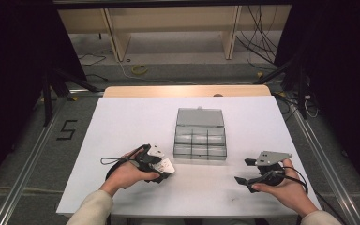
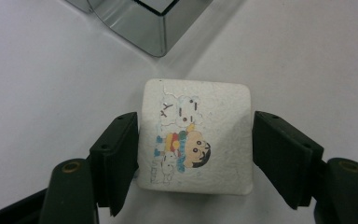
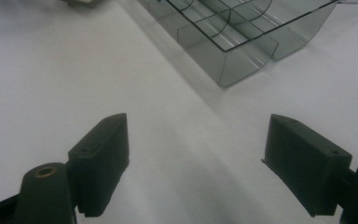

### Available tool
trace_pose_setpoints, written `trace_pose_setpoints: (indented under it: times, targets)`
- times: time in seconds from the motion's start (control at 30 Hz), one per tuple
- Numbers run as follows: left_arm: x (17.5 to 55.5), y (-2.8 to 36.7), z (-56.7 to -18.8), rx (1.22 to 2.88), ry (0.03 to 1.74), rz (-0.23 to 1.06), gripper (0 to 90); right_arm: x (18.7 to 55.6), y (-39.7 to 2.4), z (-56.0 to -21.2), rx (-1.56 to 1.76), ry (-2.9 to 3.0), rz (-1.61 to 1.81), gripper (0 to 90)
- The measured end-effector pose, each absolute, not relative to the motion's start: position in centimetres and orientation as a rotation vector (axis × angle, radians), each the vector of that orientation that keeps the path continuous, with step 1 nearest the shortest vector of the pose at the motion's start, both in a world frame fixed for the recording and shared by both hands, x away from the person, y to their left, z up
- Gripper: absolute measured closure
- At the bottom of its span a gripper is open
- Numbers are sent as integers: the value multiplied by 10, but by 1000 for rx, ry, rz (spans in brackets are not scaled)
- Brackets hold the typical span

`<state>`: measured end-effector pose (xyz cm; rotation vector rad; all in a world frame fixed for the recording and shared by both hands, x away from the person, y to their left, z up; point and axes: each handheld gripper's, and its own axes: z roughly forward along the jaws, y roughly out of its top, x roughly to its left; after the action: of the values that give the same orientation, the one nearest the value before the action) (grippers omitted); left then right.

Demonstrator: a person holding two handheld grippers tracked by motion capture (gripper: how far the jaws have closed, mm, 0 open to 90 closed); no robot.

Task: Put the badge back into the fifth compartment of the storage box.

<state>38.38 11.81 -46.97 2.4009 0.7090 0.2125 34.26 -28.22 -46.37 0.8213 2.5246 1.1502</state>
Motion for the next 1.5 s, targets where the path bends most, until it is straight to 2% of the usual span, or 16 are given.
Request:
trace_pose_setpoints:
  times: [0.77, 1.5]
  targets:
    - [382, 106, -438, 2321, 640, 307, 322, 343, -283, -464, 832, 2520, 1153, 224]
    - [391, 79, -419, 2330, 555, 351, 322, 343, -284, -464, 834, 2516, 1152, 227]
